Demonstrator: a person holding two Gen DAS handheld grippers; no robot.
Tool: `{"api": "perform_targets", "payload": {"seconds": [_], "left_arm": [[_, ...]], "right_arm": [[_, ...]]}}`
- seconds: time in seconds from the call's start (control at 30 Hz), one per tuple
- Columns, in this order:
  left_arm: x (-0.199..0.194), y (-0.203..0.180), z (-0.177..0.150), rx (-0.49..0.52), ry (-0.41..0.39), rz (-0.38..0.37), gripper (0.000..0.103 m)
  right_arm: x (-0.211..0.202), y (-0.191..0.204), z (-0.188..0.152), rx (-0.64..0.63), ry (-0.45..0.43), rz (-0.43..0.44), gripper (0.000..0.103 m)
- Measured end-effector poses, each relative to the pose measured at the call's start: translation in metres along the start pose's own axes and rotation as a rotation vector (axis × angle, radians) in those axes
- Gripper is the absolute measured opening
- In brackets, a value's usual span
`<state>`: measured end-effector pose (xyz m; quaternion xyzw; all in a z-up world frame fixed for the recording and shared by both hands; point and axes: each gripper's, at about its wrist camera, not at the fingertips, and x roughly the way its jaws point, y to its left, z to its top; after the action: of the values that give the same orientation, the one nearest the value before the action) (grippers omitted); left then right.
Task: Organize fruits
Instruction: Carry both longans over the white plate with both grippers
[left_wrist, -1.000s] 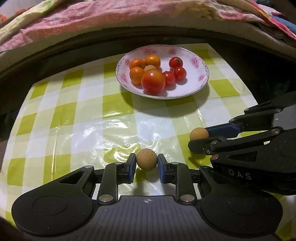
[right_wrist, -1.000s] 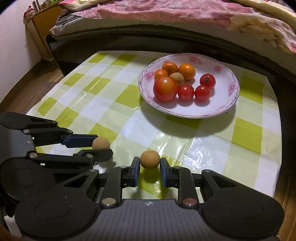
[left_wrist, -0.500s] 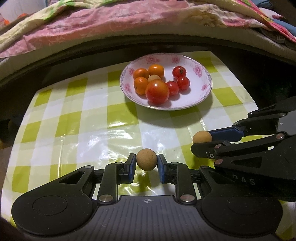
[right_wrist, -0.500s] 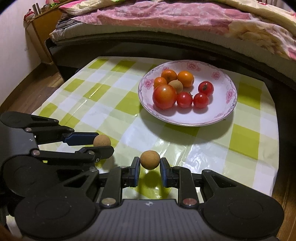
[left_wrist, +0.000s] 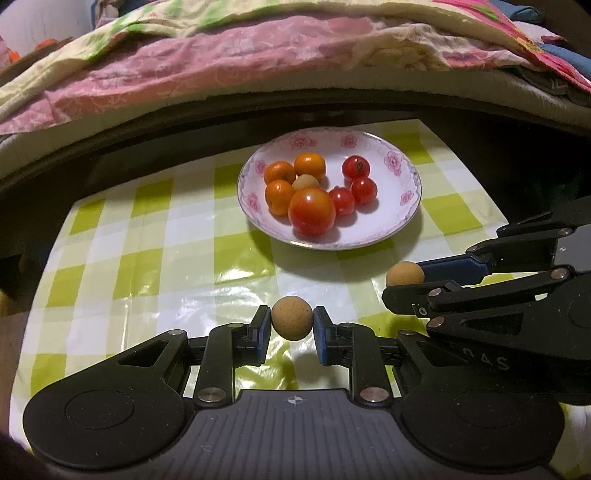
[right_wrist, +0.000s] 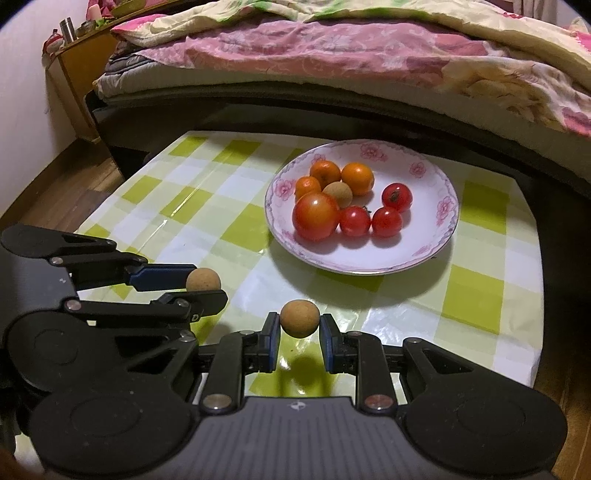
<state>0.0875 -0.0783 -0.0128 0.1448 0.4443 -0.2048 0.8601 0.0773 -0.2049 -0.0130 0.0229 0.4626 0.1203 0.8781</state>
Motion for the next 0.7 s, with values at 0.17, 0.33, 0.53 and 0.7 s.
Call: {"api": "perform_targets", "payload": {"seconds": [0.17, 0.33, 0.53, 0.7], "left_arm": [[-0.001, -0.003, 0.007, 0.011, -0.014, 0.005, 0.03], [0.001, -0.004, 0.011, 0.018, -0.018, 0.008, 0.03], [0.001, -0.004, 0.014, 0.018, -0.025, 0.015, 0.03], [0.001, -0.003, 0.018, 0.016, -0.034, 0.015, 0.03]], "right_arm": [[-0.002, -0.004, 0.004, 0.009, -0.013, -0.01, 0.027], [-0.003, -0.007, 0.007, 0.017, -0.022, -0.019, 0.027], [-0.002, -0.008, 0.009, 0.019, -0.026, -0.025, 0.027], [-0.003, -0.009, 0.012, 0.026, -0.035, -0.026, 0.027]]}}
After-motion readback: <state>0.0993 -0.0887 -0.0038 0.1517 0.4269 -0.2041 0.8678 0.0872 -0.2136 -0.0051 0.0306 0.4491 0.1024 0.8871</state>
